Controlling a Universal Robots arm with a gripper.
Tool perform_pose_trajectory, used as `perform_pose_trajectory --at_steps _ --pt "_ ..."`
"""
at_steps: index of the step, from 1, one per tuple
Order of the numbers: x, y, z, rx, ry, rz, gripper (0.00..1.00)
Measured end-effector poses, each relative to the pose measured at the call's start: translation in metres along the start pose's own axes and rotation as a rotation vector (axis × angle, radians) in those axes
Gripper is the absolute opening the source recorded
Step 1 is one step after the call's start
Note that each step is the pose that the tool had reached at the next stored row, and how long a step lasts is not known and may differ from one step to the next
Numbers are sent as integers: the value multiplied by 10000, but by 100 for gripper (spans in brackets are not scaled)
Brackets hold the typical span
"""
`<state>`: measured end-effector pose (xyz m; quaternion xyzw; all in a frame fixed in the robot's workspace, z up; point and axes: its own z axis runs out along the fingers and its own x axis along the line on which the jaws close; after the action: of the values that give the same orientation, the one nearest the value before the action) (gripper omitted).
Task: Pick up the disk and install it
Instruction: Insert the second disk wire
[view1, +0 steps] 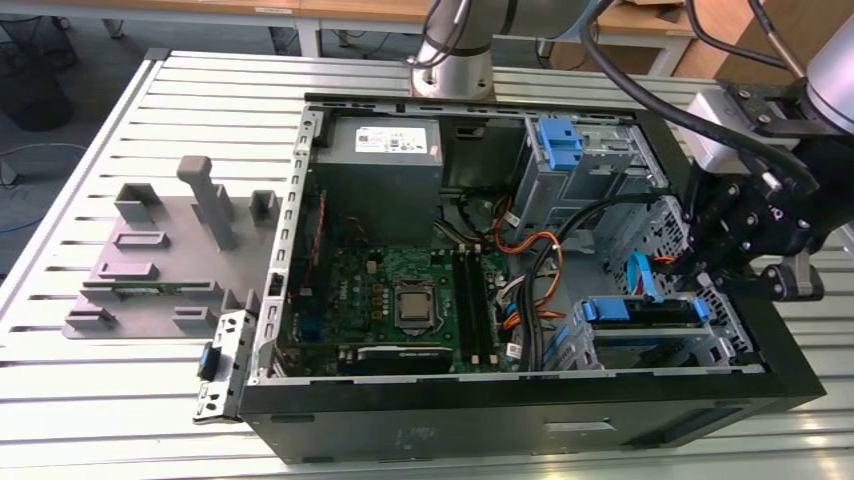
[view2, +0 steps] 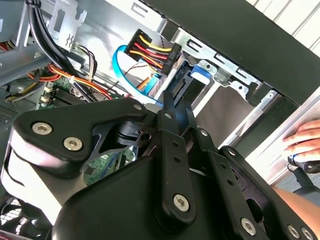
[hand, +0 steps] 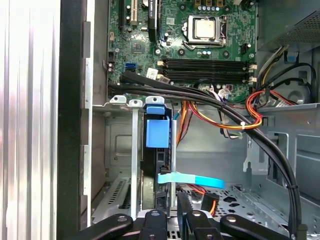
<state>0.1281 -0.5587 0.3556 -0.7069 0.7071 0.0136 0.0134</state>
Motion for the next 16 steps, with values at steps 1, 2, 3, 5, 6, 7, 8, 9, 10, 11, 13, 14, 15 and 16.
perform_pose_trajectory --at_steps 1,2,3,5,6,7,8,9,10,11,13,14,15,16 --pt "-11 0 1 0 -1 0 23" --pt "-21 0 2 0 0 0 23" --pt "-31 0 2 0 1 0 23" --pt "-42 0 3 0 -1 0 23" --pt "-44 0 4 0 -1 0 23" --pt "-45 0 5 0 -2 0 23" --pt "-46 0 5 0 -3 0 23" --pt "-48 -4 4 0 -5 0 23" --pt "-50 -8 5 0 -8 0 23" --pt "-51 -11 5 -1 -10 0 23" --pt "-52 -12 5 0 -10 2 23" --pt "-52 -12 5 0 -10 2 23" --pt "-52 -13 5 0 -10 1 23" --pt "-52 -13 5 0 -10 0 23"
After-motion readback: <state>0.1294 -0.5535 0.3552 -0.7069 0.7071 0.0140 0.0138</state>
